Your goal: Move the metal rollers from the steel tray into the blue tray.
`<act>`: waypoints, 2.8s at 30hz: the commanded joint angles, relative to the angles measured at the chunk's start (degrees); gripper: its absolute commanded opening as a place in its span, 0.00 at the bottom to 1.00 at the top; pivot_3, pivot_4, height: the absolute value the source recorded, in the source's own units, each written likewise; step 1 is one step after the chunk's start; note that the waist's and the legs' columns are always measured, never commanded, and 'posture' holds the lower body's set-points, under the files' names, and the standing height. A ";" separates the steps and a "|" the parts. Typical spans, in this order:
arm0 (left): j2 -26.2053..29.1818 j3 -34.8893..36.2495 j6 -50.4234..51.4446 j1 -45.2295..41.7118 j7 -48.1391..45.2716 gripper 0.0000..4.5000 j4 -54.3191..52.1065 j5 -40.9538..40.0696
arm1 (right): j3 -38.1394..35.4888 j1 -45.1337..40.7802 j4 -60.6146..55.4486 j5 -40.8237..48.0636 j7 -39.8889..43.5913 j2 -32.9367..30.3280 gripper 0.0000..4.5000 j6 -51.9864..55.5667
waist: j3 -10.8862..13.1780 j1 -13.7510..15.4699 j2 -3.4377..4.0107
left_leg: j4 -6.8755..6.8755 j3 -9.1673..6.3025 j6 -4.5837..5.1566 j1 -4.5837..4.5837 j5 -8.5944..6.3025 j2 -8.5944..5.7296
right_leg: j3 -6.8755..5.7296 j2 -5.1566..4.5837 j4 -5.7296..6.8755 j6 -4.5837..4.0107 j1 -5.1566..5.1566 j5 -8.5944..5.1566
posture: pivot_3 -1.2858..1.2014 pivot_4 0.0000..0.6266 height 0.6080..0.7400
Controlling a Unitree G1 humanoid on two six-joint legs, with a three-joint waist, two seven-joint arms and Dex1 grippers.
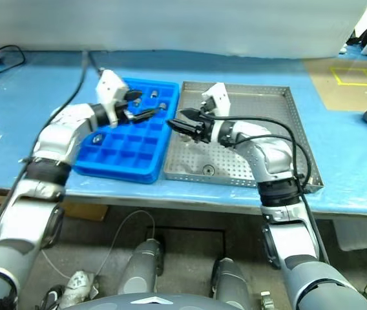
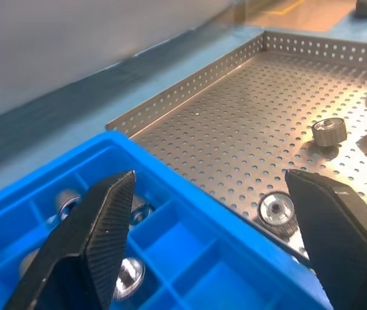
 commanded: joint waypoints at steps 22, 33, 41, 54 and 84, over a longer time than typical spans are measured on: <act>-14.14 -16.72 -45.31 -16.76 -30.28 0.87 35.67 24.18 | -13.11 21.13 -29.87 6.62 -20.92 -0.07 0.75 8.24 | 0.00 -6.05 0.01 | 0.25 0.33 0.99 0.48 -0.57 0.03 | -0.02 -0.05 -0.66 -0.19 0.91 -0.03 | 0.35 0.24 1.00; -17.37 -18.65 -42.90 -14.89 -23.13 0.87 37.61 29.90 | -12.70 26.06 -33.73 7.99 -25.44 0.21 0.75 8.91 | -0.02 -8.30 0.05 | 0.23 0.34 1.29 0.47 -0.75 0.00 | 0.04 -0.10 -0.91 -0.19 0.95 -0.04 | 0.32 0.24 1.00; -17.06 -19.59 -40.79 -13.99 -25.85 0.87 37.98 32.47 | -12.93 27.26 -34.51 8.42 -26.64 -0.32 0.75 9.04 | -0.04 -8.67 0.08 | 0.24 0.37 1.42 0.51 -0.84 0.01 | 0.13 -0.10 -1.02 -0.19 0.97 -0.04 | 0.32 0.24 1.00; -16.61 -19.15 -38.55 -13.27 -24.99 0.40 37.78 32.82 | -12.52 26.55 -33.74 8.40 -27.17 -0.93 0.75 8.74 | -0.08 -9.40 0.15 | 0.14 0.46 1.45 1.43 -0.88 -0.02 | 0.22 -0.17 -1.33 -0.17 1.83 -0.04 | 0.32 0.24 1.00; -9.51 -5.35 -30.66 -18.28 -37.89 0.76 35.54 20.97 | -7.05 22.64 -25.59 6.21 -23.64 -0.07 0.75 3.92 | -0.06 -9.09 0.18 | -0.10 1.12 1.56 0.59 -0.94 0.04 | 0.22 -0.17 -1.52 -0.20 0.96 -0.02 | 0.36 0.24 1.00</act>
